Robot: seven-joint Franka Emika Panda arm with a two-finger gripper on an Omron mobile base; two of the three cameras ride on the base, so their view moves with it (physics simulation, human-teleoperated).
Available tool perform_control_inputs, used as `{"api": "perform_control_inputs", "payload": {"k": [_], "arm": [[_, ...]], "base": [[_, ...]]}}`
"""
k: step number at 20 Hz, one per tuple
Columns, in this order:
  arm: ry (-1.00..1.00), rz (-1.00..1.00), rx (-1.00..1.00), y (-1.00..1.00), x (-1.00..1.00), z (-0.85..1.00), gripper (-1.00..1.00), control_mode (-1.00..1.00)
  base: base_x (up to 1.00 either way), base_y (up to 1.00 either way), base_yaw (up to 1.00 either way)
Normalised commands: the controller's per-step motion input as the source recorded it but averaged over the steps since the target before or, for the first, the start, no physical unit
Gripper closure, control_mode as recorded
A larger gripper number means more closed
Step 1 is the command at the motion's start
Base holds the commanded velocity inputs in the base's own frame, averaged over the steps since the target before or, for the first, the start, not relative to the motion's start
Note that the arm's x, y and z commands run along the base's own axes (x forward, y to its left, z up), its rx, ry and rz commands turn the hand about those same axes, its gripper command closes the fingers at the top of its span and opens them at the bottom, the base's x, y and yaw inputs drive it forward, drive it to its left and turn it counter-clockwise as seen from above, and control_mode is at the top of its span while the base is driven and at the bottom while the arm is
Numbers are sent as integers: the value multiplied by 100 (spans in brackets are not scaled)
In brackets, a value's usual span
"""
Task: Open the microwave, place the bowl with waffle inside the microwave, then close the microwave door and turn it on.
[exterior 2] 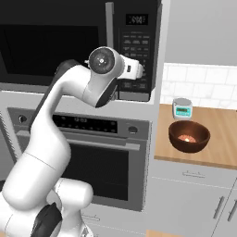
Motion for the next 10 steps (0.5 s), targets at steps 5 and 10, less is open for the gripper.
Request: {"api": "perform_control_inputs", "payload": {"k": [5,10], "arm": [[0,0,0,0,39,-4,-100,-100],[0,0,0,4,29,-10,100,-100]], "base": [[0,0,0],[0,0,0]]}}
